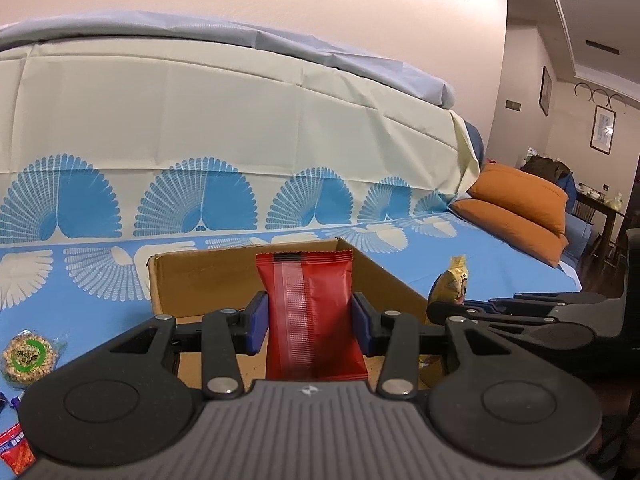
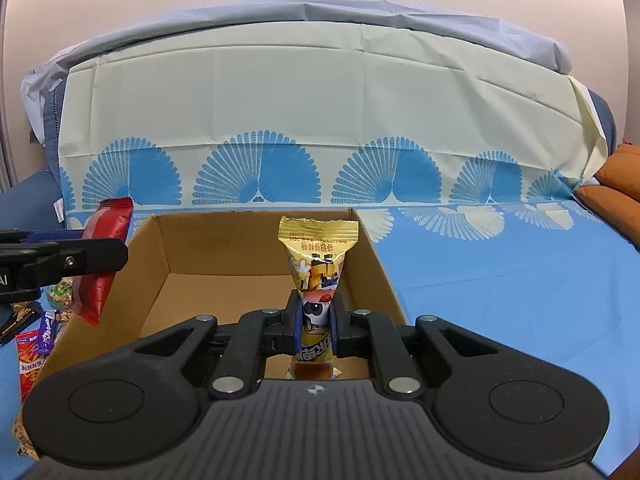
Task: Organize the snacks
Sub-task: 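Open both tools to drop the packets into the box, then move both tools back from the box to the snack pile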
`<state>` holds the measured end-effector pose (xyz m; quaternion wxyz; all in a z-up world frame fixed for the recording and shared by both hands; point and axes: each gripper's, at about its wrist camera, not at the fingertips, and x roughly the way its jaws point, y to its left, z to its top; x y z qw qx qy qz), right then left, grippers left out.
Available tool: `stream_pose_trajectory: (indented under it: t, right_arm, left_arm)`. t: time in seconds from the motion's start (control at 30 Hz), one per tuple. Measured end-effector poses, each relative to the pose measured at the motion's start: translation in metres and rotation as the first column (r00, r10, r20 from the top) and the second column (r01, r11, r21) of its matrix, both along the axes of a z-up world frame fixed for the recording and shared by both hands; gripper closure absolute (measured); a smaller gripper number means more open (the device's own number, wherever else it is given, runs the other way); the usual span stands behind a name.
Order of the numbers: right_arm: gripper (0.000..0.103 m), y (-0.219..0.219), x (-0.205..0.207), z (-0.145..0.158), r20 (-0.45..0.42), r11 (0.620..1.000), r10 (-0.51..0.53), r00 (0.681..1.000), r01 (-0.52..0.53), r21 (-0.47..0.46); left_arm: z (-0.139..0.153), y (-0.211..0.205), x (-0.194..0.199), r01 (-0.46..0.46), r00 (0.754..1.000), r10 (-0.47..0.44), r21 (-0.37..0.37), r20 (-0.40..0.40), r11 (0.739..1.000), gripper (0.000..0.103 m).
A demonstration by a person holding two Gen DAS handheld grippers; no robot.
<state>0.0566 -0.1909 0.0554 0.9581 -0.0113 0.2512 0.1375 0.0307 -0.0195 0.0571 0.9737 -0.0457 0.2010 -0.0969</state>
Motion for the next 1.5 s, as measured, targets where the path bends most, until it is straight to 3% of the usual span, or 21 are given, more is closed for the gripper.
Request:
stream_pose_trajectory:
  t: [0.1,0.13,0.17,0.23,0.4,0.53,0.63,0.73,0.8,0.87,0.97,1.17,1.33,1.5]
  right_arm:
    - [0.089,0.000,0.000,0.000,0.003,1.000,-0.004,1.000,0.004,0.002]
    - [0.083,0.000,-0.001,-0.001,0.008,1.000,-0.009,1.000,0.009,0.000]
    - [0.068,0.001,-0.001,-0.001,0.010,1.000,-0.013,1.000,0.013,-0.005]
    - [0.052,0.001,-0.003,-0.001,0.022,1.000,-0.023,0.999,0.024,-0.007]
    - [0.051,0.003,-0.005,0.002,0.057,0.999,-0.052,0.997,0.053,-0.011]
    - [0.051,0.007,-0.006,0.000,0.090,0.996,-0.080,0.993,0.083,-0.030]
    - [0.044,0.009,-0.007,0.000,0.106,0.994,-0.099,0.989,0.103,-0.033]
    - [0.044,0.010,-0.004,0.000,0.080,0.993,-0.115,0.990,0.117,-0.029]
    - [0.044,0.008,0.000,-0.001,0.042,0.994,-0.113,0.993,0.113,0.001]
    - [0.045,0.008,0.001,0.000,0.025,0.994,-0.106,0.994,0.105,0.020]
    - [0.046,0.014,0.000,0.001,0.015,0.996,-0.085,0.996,0.085,0.031]
    - [0.067,0.036,-0.006,0.003,0.025,0.999,-0.036,0.999,0.036,0.028]
    - [0.070,0.062,-0.015,0.007,0.041,0.999,0.024,0.999,-0.026,0.038]
    - [0.070,0.091,-0.024,0.010,0.055,0.995,0.076,0.996,-0.079,0.053]
  left_arm:
    - [0.000,0.001,-0.001,0.019,1.000,-0.019,-0.018,0.001,1.000,0.054]
    - [0.000,0.000,-0.001,0.016,1.000,-0.016,-0.018,0.002,1.000,0.051]
    - [-0.001,-0.001,-0.002,0.013,1.000,-0.013,-0.017,0.006,1.000,0.044]
    - [-0.001,-0.003,-0.003,0.010,1.000,-0.010,-0.016,0.019,1.000,0.037]
    - [-0.002,-0.008,-0.007,-0.003,0.998,0.002,0.021,0.057,1.000,0.037]
    - [-0.001,-0.004,-0.007,-0.014,0.998,0.014,-0.002,0.060,1.000,0.037]
    - [0.001,0.002,-0.008,0.014,0.999,-0.012,-0.039,0.047,0.999,0.037]
    - [0.002,0.009,-0.007,0.047,0.999,-0.045,-0.073,0.024,0.996,0.044]
    - [0.003,0.013,-0.008,0.039,0.999,-0.038,-0.076,0.017,0.996,0.057]
    - [0.003,0.019,-0.008,0.034,0.999,-0.035,-0.085,-0.001,0.996,0.077]
    - [0.002,0.030,-0.008,0.017,0.999,-0.019,-0.099,-0.026,0.995,0.092]
    - [0.003,0.064,-0.017,-0.053,0.997,0.042,-0.169,-0.063,0.984,0.093]
    - [0.001,0.105,-0.026,-0.156,0.984,0.130,-0.228,-0.123,0.961,0.093]
    - [-0.005,0.155,-0.038,-0.284,0.951,0.227,-0.305,-0.210,0.909,0.093]
